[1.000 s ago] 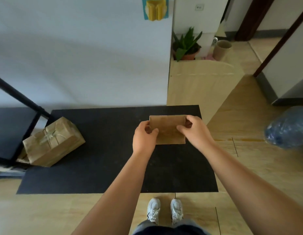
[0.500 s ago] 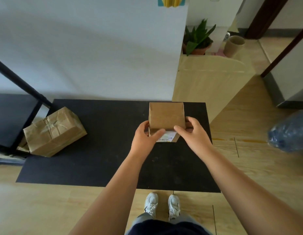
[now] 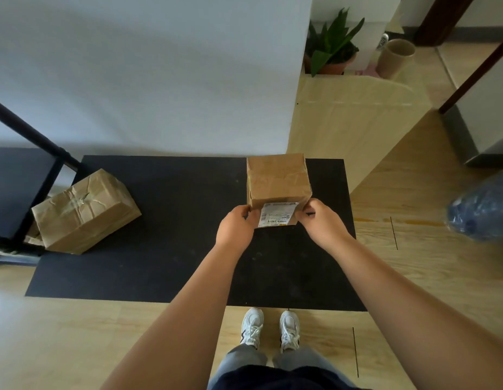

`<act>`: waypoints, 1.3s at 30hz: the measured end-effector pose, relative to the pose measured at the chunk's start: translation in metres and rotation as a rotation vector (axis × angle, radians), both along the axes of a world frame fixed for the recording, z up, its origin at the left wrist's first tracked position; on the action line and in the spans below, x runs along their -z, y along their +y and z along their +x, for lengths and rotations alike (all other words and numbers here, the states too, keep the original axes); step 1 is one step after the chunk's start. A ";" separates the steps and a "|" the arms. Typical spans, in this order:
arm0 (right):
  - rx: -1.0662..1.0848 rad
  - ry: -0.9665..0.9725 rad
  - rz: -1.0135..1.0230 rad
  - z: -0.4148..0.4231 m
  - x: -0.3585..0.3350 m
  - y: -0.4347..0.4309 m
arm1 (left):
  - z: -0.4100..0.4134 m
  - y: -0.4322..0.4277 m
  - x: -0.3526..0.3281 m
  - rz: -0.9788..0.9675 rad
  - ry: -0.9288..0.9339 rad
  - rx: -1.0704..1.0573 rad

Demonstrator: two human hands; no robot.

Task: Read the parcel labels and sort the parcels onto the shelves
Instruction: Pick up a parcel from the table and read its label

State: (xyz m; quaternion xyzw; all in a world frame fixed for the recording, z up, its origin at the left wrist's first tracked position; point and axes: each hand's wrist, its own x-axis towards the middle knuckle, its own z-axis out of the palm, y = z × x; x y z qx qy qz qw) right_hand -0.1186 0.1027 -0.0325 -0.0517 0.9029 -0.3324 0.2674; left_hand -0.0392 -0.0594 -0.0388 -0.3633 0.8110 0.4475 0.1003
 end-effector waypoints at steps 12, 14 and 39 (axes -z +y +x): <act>0.046 0.059 -0.062 0.010 -0.012 -0.002 | 0.004 0.011 -0.014 -0.053 0.099 -0.133; -0.020 0.031 -0.047 0.010 -0.011 -0.003 | 0.007 0.013 -0.008 -0.049 0.067 -0.116; -0.133 0.082 0.151 -0.006 -0.002 -0.001 | -0.009 -0.003 -0.001 -0.406 -0.105 0.216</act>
